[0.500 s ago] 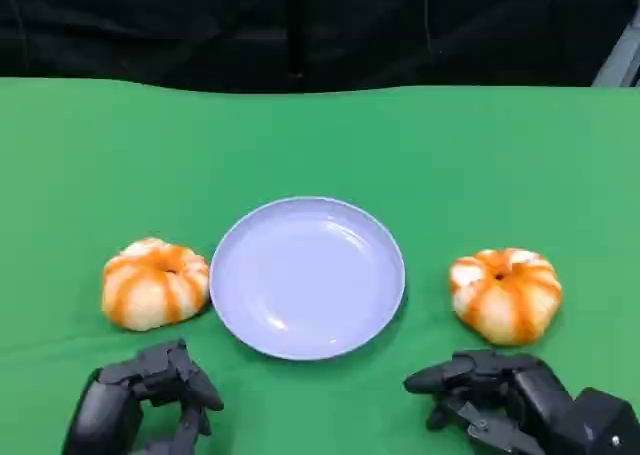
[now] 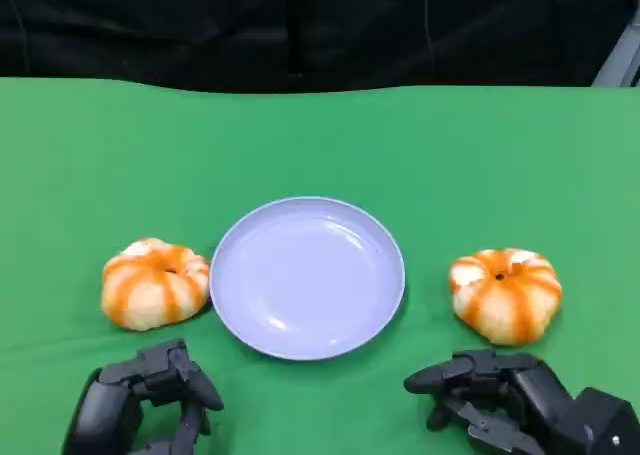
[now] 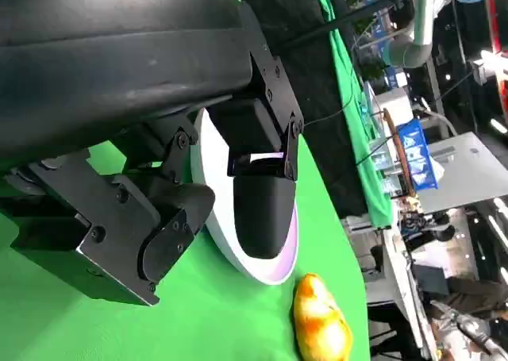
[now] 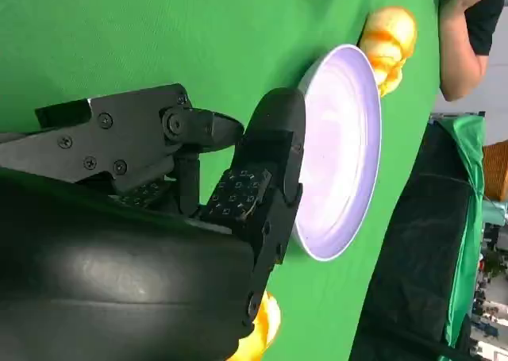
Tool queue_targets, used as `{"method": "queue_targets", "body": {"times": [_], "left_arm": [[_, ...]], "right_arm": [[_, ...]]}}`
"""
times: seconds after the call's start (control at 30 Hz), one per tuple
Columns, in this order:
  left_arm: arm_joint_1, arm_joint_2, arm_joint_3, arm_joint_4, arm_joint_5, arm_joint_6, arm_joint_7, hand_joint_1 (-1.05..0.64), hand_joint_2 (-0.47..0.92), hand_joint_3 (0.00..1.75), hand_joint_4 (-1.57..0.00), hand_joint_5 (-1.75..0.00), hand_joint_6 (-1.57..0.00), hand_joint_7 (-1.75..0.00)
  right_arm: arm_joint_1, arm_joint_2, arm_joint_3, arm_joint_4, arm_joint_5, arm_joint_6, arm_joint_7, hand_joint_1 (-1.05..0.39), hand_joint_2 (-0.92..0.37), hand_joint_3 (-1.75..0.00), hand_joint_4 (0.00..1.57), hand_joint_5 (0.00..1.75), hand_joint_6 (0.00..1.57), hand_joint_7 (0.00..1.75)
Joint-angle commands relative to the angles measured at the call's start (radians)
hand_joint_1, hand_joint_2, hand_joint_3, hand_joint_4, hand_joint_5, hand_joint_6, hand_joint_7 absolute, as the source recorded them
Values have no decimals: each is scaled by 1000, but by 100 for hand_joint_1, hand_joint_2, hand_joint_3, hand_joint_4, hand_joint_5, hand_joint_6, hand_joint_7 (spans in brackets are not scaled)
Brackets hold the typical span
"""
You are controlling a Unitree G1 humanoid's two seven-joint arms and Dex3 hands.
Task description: Grasp the bread from the table and place it into the plate.
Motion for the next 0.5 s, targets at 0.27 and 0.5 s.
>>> {"method": "queue_targets", "body": {"times": [0.27,0.5], "left_arm": [[-15,2,23,22,-13,-8,12,2,60,95,-84,-131,-94,-84],[-26,6,29,19,-55,15,-23,-9,90,33,-85,-84,-101,-23]], "right_arm": [[5,-14,-8,16,5,25,8,-8,-92,-40,80,115,112,28],[-1,-17,-7,25,-2,19,3,-9,-92,-39,80,115,112,28]]}}
